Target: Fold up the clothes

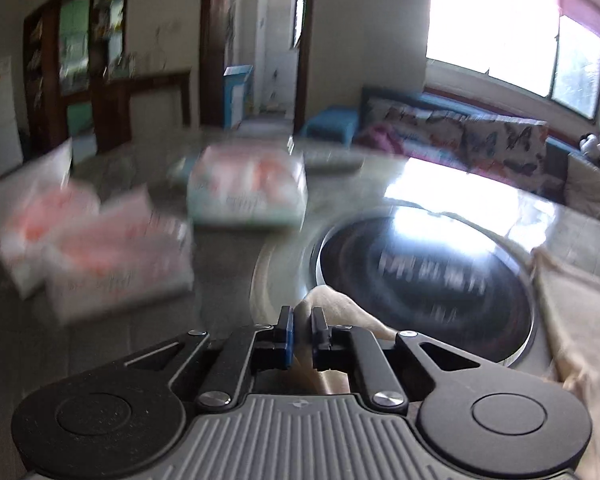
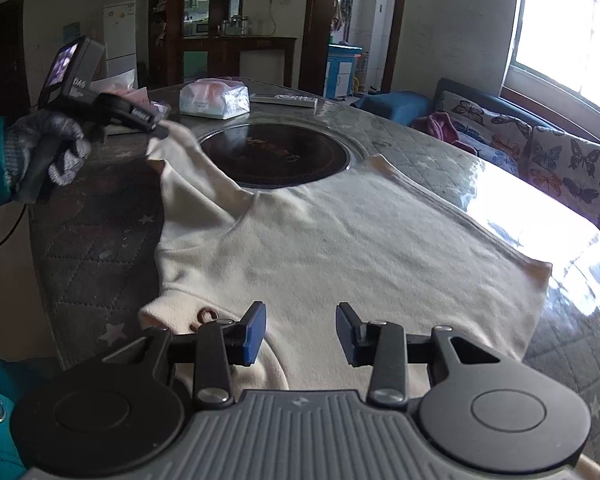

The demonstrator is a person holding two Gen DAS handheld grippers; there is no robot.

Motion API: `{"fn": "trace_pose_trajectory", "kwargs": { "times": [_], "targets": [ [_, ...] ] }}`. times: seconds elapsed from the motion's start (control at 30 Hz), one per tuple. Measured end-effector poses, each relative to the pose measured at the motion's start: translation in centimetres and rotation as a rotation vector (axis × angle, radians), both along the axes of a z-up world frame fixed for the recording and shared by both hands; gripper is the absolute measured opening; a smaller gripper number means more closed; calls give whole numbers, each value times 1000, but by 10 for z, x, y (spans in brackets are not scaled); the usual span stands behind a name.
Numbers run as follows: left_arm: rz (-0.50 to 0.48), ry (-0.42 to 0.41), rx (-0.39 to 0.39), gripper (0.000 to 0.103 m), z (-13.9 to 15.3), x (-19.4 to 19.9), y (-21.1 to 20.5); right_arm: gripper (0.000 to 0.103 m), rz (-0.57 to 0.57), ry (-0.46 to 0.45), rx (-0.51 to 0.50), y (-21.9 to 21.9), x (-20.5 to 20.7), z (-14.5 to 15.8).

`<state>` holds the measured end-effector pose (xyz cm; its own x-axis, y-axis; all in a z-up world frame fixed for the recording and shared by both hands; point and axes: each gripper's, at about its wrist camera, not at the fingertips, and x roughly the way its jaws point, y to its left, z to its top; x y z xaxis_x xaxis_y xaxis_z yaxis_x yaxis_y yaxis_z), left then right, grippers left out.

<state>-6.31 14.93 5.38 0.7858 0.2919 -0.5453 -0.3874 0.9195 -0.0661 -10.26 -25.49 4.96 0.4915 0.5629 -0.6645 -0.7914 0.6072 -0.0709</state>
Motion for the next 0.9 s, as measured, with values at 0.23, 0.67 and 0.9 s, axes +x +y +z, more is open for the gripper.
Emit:
{"fn": "trace_pose_trajectory", "kwargs": {
  "times": [0.23,0.67,0.9],
  "targets": [
    [-94,-74,22,9,21,12,-9,38,99,3,23,45,10,4],
    [-172,-178,-36,9,58,-8,-15,38,281,74,-13,119,11,-27],
    [-310,-278,-65,9,91,-24,-62,39,191,42,10,84,9,-10]
  ]
}}
